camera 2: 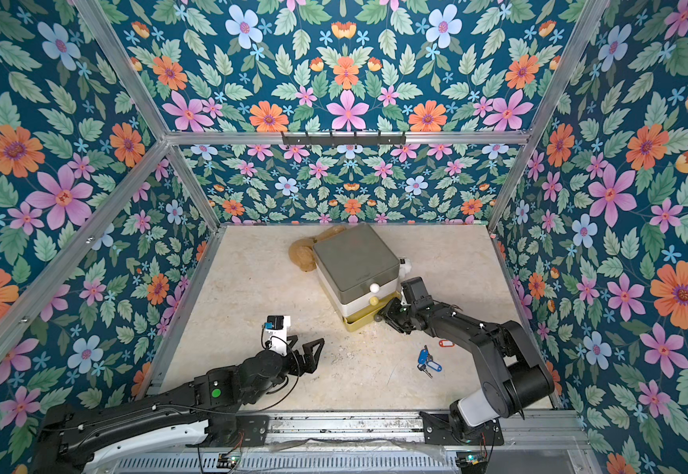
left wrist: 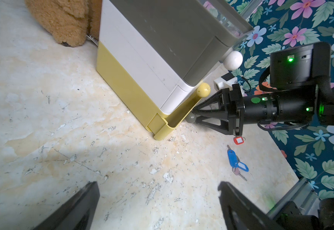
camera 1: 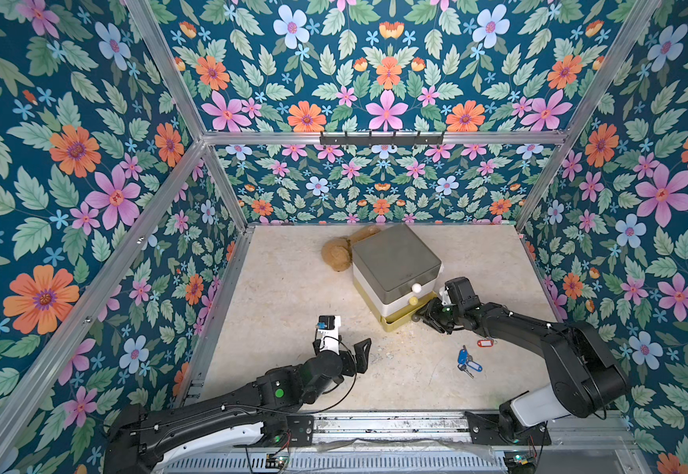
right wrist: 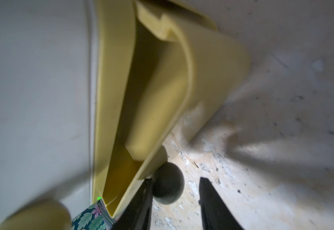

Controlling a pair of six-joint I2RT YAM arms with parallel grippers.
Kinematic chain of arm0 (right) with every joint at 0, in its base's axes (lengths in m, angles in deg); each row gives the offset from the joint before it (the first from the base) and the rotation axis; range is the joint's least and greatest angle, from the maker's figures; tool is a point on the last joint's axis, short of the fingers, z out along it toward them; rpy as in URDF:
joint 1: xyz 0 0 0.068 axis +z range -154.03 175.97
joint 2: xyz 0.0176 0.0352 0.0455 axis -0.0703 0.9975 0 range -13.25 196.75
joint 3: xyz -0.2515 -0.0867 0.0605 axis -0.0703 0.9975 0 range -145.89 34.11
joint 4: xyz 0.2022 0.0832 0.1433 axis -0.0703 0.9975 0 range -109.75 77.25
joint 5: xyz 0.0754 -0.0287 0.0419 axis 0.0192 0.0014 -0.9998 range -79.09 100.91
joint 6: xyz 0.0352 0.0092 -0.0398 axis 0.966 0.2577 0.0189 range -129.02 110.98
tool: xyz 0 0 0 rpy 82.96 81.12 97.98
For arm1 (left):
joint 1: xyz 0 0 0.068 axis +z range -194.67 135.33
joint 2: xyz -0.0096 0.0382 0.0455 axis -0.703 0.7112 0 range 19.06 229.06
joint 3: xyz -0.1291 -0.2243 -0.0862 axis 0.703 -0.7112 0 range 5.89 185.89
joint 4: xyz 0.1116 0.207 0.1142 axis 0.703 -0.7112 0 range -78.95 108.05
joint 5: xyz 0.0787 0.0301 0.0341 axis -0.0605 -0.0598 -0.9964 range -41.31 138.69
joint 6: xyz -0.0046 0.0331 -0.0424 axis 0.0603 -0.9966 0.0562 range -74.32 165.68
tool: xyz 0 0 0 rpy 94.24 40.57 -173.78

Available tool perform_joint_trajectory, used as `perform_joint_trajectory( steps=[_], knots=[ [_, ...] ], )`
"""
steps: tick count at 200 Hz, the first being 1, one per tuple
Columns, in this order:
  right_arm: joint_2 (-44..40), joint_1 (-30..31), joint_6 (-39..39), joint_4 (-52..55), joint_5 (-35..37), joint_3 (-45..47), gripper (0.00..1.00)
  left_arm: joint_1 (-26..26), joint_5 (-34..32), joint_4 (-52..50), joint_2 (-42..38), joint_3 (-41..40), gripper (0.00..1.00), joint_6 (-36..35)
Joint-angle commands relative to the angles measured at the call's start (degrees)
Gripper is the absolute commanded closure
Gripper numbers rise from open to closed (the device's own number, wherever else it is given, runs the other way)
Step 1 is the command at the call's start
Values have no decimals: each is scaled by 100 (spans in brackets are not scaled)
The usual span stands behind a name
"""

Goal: Take the keys out of the drawer
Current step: Close the drawer in the storage box.

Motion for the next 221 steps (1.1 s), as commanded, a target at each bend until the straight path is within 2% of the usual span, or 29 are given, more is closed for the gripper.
perform_joint_trajectory(
  steps=[1, 93, 165, 221],
  knots=[
    [149, 10, -15, -258, -78, -86, 57, -4, -188, -151, -77, 24, 1, 23],
    [521, 21, 137, -1133, -309, -142, 58, -3, -284, -428, -325, -34, 1, 105],
    [689, 16, 542, -2142, -538, 45, 58, -2, -319, -630, -526, -70, 1, 180],
    [689, 17, 704, -2414, -558, 155, 59, -4, -338, -587, -558, -143, 1, 219]
  ],
)
